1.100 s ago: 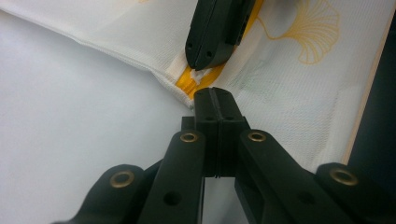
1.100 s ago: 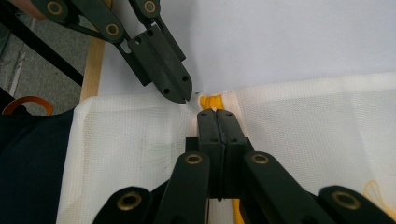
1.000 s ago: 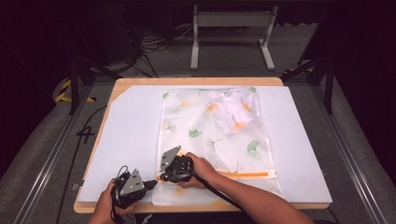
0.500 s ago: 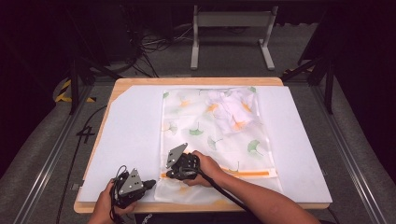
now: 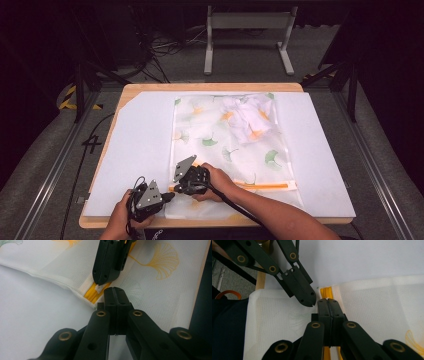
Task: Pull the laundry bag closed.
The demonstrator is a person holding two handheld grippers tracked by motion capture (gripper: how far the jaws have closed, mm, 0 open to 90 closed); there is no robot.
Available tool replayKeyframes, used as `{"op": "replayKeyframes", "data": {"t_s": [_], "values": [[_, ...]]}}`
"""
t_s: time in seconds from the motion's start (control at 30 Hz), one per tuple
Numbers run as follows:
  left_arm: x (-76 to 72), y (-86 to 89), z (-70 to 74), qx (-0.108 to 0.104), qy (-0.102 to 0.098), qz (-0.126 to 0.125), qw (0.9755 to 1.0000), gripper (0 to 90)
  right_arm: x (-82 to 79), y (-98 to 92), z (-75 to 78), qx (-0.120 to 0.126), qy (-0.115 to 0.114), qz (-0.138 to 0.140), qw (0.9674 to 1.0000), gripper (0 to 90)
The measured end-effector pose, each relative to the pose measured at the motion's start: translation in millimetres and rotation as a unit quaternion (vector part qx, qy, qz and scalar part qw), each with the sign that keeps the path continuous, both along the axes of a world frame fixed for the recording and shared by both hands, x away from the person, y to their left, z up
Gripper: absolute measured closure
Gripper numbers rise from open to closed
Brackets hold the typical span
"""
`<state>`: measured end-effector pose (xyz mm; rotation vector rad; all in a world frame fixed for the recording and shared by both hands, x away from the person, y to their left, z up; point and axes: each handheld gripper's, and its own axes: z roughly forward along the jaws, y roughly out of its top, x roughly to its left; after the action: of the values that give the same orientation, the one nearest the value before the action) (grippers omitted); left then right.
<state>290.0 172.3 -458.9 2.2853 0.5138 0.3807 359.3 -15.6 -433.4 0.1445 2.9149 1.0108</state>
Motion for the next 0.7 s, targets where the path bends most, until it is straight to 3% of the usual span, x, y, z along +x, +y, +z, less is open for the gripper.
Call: {"op": "replayKeyframes", "data": {"t_s": [0.27, 0.7], "values": [[-0.3, 2.1, -1.2, -0.011, 0.013, 0.014, 0.9997, 90.0, -2.4, -4.9, -1.5, -0.002, -0.007, -0.006, 1.0, 90.0], [0.7, 4.3, -2.3, -0.022, 0.019, 0.017, 0.9994, 90.0, -7.5, -12.4, -2.0, -0.003, -0.02, -0.009, 0.9998, 90.0]]}}
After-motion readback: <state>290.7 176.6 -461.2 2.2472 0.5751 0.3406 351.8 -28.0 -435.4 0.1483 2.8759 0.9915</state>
